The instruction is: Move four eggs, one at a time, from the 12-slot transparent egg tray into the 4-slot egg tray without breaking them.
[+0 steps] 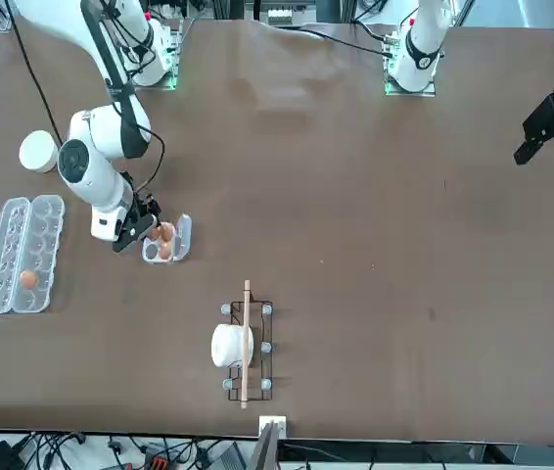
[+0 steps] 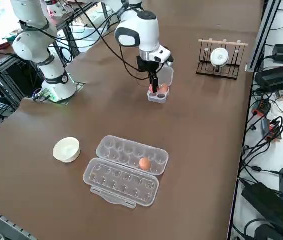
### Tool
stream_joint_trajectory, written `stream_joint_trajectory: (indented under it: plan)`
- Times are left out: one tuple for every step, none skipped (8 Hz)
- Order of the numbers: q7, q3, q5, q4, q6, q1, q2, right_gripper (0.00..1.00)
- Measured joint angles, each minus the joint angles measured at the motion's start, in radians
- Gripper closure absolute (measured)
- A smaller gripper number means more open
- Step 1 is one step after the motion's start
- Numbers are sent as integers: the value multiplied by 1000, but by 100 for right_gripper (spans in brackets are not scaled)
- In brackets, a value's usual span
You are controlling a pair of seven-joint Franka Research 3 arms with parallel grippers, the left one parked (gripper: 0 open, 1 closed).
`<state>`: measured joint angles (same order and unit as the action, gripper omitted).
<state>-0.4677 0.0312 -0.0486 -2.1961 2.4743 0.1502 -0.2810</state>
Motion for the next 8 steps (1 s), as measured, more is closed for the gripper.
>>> stream_joint_trajectory:
  plan:
    - [0, -2, 0, 0, 0, -4, -3, 45]
    - [0, -4, 0, 0, 1, -6, -8, 44]
    - [0, -5, 0, 0, 2, -6, -14, 41]
    - [0, -5, 0, 0, 2, -6, -17, 27]
    - [0, -5, 0, 1, 3, -6, -15, 11]
    - [0, -5, 0, 3, 5, -6, -12, 1]
    - [0, -6, 0, 9, 5, -7, -1, 0]
    - [0, -8, 0, 15, -14, -15, 21, 0]
